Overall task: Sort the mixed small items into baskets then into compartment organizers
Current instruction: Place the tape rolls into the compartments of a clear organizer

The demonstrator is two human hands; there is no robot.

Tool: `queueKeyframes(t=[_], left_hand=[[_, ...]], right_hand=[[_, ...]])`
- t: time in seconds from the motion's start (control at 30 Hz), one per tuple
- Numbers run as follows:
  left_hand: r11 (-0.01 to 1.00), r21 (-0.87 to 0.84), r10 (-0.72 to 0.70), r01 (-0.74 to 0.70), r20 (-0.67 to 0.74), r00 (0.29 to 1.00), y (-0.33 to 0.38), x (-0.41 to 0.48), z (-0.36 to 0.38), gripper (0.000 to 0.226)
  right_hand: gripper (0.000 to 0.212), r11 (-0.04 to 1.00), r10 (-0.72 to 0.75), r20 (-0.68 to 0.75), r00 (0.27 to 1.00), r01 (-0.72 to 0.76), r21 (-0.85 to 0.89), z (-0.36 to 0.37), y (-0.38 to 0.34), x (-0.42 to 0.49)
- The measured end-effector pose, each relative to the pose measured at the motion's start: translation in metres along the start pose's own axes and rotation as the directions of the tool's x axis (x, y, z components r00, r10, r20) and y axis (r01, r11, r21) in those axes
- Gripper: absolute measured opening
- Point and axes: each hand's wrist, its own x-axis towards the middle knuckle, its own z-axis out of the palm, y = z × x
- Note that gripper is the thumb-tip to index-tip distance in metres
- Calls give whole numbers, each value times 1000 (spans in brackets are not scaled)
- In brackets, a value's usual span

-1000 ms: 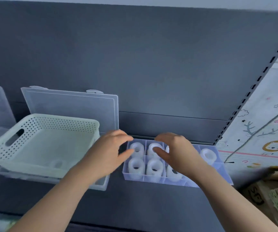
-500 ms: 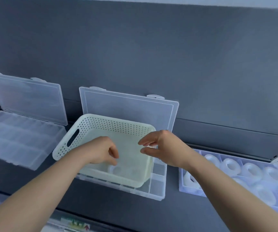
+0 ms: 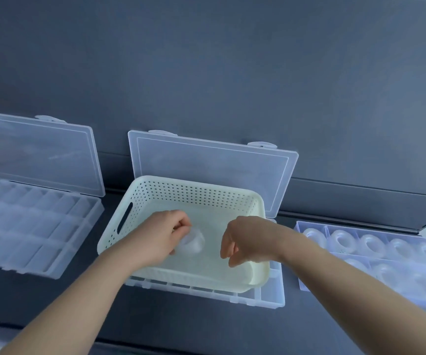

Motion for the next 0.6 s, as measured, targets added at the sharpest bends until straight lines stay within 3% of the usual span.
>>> queueKeyframes(t=[0.2,0.3,0.47,0.6], left_hand=[[984,-179,-6,-20,-145,989,3,-20,-10,14],[945,-313,2,-90,-270,963,11,-24,-11,13],[859,-465,38,-214,-360,932,52,-25,4,17],[842,-461,113,-282,-360,926,105,-16,36,16]], right_hand=[[17,999,-14,-78,997,10,-41,3,-1,-2],[18,997,-10,-210,978,25,66,-1,5,-16],[10,890,127,-519,846,134,436,-1,38,-58],[8,839,272,-606,747,125,530,5,83,-109]])
